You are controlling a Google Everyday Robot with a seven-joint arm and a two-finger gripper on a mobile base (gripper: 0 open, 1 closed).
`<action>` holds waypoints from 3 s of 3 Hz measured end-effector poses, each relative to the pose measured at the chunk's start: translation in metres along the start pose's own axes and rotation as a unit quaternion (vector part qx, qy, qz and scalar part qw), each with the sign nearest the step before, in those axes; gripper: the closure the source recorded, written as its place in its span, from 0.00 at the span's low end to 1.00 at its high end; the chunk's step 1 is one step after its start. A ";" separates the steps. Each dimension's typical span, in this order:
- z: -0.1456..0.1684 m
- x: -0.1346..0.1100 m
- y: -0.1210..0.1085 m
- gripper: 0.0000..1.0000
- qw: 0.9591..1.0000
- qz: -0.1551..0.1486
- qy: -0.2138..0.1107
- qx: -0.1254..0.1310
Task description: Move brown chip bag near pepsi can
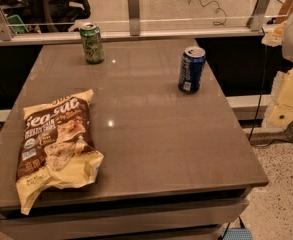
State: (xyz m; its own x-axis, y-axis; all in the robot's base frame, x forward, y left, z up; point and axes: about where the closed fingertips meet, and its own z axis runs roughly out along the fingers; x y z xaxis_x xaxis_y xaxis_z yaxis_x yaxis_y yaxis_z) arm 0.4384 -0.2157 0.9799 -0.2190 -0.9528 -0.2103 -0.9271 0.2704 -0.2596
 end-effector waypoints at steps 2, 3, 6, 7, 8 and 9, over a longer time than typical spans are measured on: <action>-0.002 -0.006 -0.008 0.00 0.999 0.019 -0.029 -0.004; 0.002 -0.037 0.007 0.00 0.996 0.042 -0.080 -0.012; 0.091 -0.157 0.125 0.00 0.963 0.033 -0.242 -0.115; 0.091 -0.157 0.125 0.00 0.963 0.033 -0.242 -0.115; 0.102 -0.164 0.135 0.00 0.955 0.045 -0.271 -0.116; 0.125 -0.192 0.150 0.00 0.940 0.055 -0.315 -0.118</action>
Offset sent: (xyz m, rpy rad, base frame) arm 0.0201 0.0070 0.0071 0.1672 0.0145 -0.0476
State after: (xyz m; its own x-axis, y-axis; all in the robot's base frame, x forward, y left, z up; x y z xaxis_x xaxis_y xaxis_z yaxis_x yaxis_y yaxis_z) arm 0.3791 0.0248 0.8631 -0.1632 -0.6302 -0.7591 -0.9671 0.2544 -0.0032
